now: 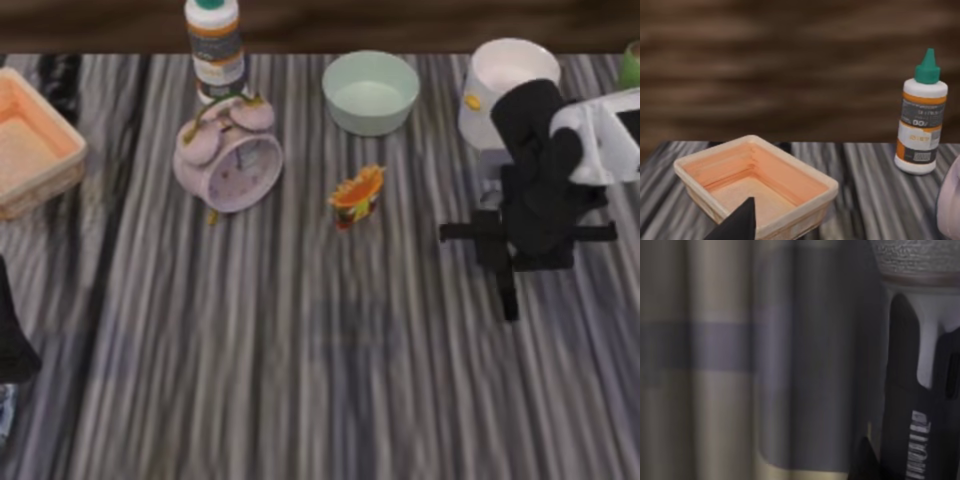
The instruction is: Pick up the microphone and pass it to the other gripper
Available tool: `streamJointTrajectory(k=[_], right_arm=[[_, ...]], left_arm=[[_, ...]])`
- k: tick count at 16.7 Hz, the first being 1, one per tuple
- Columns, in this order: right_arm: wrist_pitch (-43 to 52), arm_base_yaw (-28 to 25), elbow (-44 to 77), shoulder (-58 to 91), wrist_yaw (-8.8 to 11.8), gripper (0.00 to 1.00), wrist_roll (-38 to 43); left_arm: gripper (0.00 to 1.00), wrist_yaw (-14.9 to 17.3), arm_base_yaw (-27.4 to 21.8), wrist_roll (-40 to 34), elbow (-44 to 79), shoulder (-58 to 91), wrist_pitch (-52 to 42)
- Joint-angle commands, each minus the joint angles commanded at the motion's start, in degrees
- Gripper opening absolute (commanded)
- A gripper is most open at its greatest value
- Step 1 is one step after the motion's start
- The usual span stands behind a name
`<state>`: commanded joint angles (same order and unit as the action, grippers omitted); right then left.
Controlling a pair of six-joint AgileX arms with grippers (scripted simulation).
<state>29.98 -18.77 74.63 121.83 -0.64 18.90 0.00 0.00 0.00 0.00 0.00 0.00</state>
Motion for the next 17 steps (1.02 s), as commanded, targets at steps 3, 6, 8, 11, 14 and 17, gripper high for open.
streamJointTrajectory(k=[3, 6, 8, 11, 14, 17], right_arm=[[-10.04, 0.02, -2.32, -1.64, 3.31, 0.0, -2.13], [-22.89, 0.16, -6.0, -4.03, 7.64, 0.0, -4.89], [-32.78, 0.27, -8.99, -5.91, 10.86, 0.0, -6.95], [-48.69, 0.45, -13.74, -9.15, 15.85, 0.0, -10.15], [-63.79, 0.65, -18.11, -12.81, 20.5, 0.0, -13.25], [-75.02, 0.87, -21.5, -16.54, 24.22, 0.0, -15.91]], left_arm=[[1.0, 0.0, 0.0, 0.0, 0.0, 0.0, 0.0], [1.0, 0.0, 0.0, 0.0, 0.0, 0.0, 0.0], [1.0, 0.0, 0.0, 0.0, 0.0, 0.0, 0.0], [1.0, 0.0, 0.0, 0.0, 0.0, 0.0, 0.0], [1.0, 0.0, 0.0, 0.0, 0.0, 0.0, 0.0], [1.0, 0.0, 0.0, 0.0, 0.0, 0.0, 0.0]])
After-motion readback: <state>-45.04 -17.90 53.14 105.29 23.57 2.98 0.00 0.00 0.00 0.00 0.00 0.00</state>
